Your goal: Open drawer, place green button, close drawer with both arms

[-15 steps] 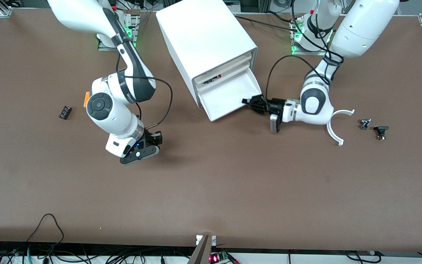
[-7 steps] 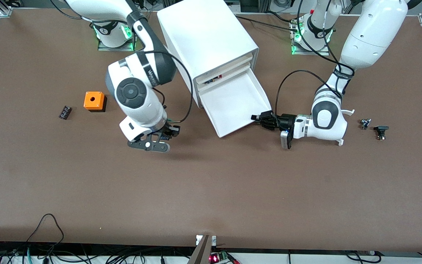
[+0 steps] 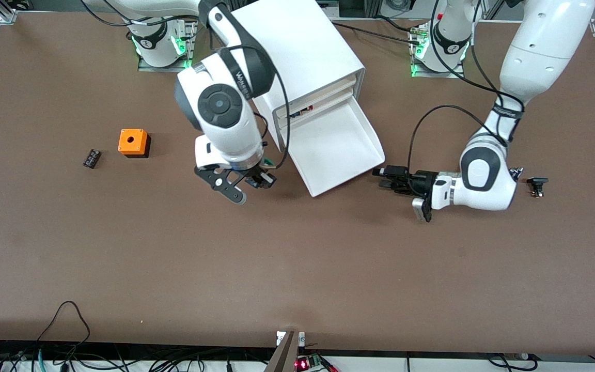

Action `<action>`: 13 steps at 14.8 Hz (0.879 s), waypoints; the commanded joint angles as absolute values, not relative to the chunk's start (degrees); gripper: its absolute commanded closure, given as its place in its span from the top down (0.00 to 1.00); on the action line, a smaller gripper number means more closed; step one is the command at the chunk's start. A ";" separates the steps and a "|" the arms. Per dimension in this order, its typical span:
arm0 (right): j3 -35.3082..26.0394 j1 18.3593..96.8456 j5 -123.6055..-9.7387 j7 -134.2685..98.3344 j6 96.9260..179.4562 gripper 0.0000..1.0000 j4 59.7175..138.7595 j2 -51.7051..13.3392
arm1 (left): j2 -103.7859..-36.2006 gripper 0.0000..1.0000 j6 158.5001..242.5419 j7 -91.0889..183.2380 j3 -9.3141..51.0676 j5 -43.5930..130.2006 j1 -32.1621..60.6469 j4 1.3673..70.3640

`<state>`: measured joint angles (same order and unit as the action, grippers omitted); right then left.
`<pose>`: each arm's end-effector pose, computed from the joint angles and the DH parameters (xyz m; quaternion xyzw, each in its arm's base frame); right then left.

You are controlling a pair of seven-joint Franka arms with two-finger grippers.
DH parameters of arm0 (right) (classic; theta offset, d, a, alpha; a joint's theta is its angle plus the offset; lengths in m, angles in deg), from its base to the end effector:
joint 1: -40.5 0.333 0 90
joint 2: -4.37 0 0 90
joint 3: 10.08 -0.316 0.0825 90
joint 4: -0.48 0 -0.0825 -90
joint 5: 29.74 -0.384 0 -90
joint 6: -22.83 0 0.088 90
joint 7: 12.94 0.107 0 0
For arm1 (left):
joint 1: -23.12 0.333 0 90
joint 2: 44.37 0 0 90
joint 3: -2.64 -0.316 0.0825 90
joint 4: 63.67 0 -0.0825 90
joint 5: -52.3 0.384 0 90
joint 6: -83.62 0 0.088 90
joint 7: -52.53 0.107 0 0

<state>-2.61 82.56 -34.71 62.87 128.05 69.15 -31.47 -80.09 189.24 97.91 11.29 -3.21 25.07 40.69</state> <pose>0.5853 0.4421 0.4211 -0.9365 0.3506 -0.0016 0.0093 0.5911 -0.1309 0.1934 0.8512 -0.1360 -0.1064 0.4957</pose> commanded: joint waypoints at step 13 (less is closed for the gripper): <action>-1.73 94.91 -30.44 99.91 140.43 0.00 62.01 -46.60 | -71.71 1.00 170.02 54.20 12.83 49.53 23.39 14.20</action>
